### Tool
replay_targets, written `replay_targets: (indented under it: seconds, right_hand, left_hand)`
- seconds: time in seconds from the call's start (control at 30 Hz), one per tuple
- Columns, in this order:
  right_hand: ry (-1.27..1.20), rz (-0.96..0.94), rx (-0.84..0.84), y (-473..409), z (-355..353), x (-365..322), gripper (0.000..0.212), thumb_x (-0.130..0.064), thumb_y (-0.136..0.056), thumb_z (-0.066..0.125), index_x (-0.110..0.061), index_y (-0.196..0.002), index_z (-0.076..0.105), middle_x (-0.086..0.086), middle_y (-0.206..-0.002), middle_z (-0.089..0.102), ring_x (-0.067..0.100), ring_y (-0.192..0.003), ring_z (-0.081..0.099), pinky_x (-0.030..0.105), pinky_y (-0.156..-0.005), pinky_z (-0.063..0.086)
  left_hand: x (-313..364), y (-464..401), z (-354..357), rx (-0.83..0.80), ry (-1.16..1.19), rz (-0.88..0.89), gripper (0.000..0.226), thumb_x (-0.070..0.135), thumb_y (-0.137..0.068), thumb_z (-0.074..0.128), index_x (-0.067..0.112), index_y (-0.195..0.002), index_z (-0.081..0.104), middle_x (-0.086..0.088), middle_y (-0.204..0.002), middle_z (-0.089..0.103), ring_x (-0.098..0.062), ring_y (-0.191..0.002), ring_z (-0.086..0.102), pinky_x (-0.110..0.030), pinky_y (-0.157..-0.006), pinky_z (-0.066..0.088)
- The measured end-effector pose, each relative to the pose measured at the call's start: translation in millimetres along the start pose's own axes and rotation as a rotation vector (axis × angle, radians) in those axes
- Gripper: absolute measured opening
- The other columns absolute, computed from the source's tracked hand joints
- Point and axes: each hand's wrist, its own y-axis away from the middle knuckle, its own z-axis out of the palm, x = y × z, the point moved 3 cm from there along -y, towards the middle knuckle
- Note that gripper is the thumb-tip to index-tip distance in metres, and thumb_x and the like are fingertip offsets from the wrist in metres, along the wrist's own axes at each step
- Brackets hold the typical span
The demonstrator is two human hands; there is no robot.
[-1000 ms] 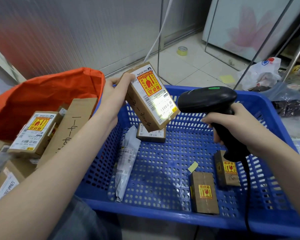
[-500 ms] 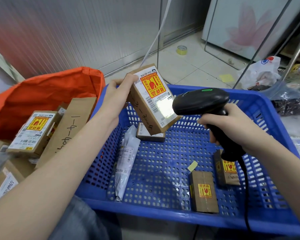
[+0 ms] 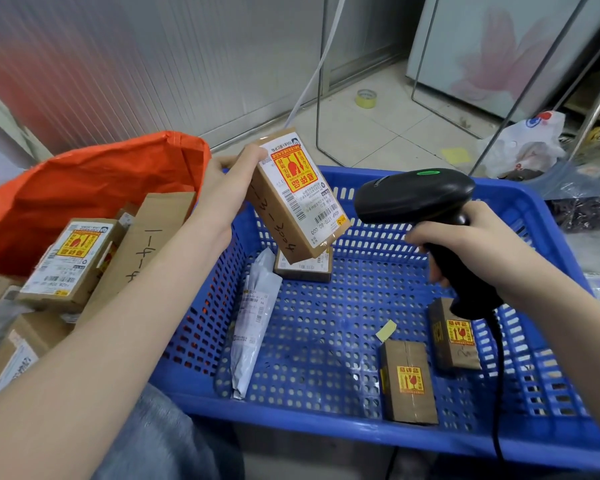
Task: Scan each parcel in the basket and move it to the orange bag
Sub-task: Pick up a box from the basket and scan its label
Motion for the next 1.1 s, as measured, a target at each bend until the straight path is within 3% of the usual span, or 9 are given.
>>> replay_targets:
  seconds: [0.33,0.43,0.57,0.77,0.87,0.93,1.1]
  right_hand:
    - [-0.046,-0.006,0.0,-1,1,1,0.018,-0.02,-0.084,0.066,-0.004,-0.081,0.06,-0.001,-0.045,0.055,0.012,-0.04,0.055,0.021,-0.042,0.047]
    - [-0.096,-0.001,0.009,0,4,1,0.028,-0.028,-0.085,0.067,-0.002,-0.092,0.063,0.007,-0.054,0.056,0.013,-0.044,0.057,0.021,-0.044,0.048]
    - [-0.159,0.011,0.011,-1,13,-2,0.04,-0.038,-0.084,0.066,-0.002,-0.102,0.062,0.01,-0.056,0.061,0.019,-0.052,0.059,0.028,-0.053,0.05]
    - [-0.229,-0.002,0.004,0,40,-23,0.033,-0.035,-0.085,0.067,-0.005,-0.097,0.06,0.01,-0.056,0.062,0.015,-0.048,0.059,0.024,-0.05,0.049]
    - [-0.257,-0.009,-0.023,2,60,-40,0.028,-0.033,-0.085,0.068,-0.007,-0.089,0.057,0.011,-0.057,0.06,0.015,-0.047,0.058,0.023,-0.047,0.049]
    - [-0.289,-0.028,-0.036,1,76,-53,0.025,-0.031,-0.085,0.068,-0.009,-0.086,0.056,0.012,-0.06,0.058,0.014,-0.046,0.058,0.023,-0.048,0.05]
    - [-0.309,-0.069,-0.109,-3,123,-89,0.019,-0.029,-0.085,0.068,-0.013,-0.086,0.058,0.008,-0.052,0.058,0.015,-0.044,0.056,0.023,-0.046,0.048]
  left_hand:
    - [0,-2,-1,0.006,-0.006,-0.014,0.046,0.046,-0.084,0.061,0.016,-0.118,0.054,0.003,-0.096,0.064,-0.011,-0.091,0.059,-0.025,-0.074,0.043]
    - [0,-3,-2,0.001,0.009,-0.013,0.049,0.047,-0.083,0.061,0.015,-0.12,0.054,0.0,-0.101,0.066,-0.012,-0.095,0.06,-0.026,-0.073,0.041]
    - [4,-4,-9,0.035,0.058,-0.024,0.046,0.044,-0.084,0.062,0.017,-0.12,0.052,0.004,-0.093,0.063,-0.01,-0.091,0.059,-0.025,-0.073,0.043]
    - [13,-1,-44,0.034,0.138,-0.051,0.069,0.047,-0.067,0.067,0.021,-0.129,0.05,0.004,-0.089,0.067,-0.013,-0.083,0.063,-0.022,-0.057,0.041]
    - [13,2,-70,-0.005,0.175,-0.051,0.068,0.04,-0.068,0.064,0.021,-0.132,0.049,0.002,-0.093,0.074,-0.013,-0.088,0.068,-0.023,-0.06,0.047]
    - [17,6,-93,-0.016,0.207,-0.04,0.056,0.033,-0.077,0.061,0.022,-0.131,0.052,-0.002,-0.103,0.074,-0.009,-0.083,0.068,-0.02,-0.06,0.05]
    - [10,16,-177,0.127,0.286,0.023,0.05,0.021,-0.082,0.062,0.017,-0.13,0.049,-0.004,-0.104,0.072,-0.017,-0.093,0.068,-0.028,-0.078,0.055]
